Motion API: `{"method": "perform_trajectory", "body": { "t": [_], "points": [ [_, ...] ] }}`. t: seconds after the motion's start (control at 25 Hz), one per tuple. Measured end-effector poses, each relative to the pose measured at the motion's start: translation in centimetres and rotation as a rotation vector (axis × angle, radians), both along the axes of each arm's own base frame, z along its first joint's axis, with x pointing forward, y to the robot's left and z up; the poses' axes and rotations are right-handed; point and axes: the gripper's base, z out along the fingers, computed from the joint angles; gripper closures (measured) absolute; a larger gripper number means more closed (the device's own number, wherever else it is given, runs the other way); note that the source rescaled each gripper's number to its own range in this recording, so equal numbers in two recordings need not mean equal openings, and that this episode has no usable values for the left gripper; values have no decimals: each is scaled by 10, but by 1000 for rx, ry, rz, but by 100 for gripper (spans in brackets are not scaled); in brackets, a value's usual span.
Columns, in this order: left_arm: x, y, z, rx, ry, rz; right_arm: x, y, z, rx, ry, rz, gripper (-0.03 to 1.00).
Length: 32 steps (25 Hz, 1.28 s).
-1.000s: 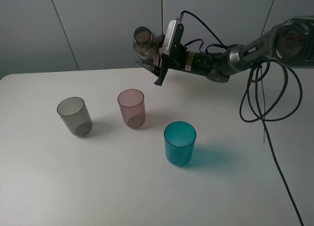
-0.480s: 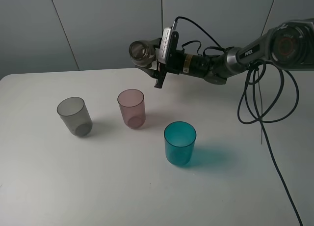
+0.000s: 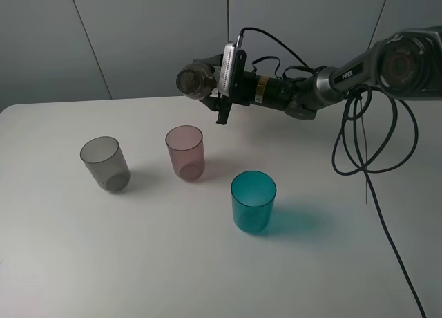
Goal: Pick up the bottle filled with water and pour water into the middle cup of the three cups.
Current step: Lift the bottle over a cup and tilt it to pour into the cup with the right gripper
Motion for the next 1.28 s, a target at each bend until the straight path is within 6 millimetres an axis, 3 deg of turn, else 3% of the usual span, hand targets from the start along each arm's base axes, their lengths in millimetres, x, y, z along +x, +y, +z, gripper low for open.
{"method": "perform_trajectory", "body": {
  "t": [0.44, 0.76, 1.28],
  "points": [
    [0, 0, 0, 0, 0, 0, 0, 3, -3, -76, -87, -9, 97],
    [0, 0, 0, 0, 0, 0, -3, 5, 2, -11, -99, 25, 97],
    [0, 0, 0, 0, 0, 0, -5, 4, -19, -76, -228, 17, 97]
  ]
}}
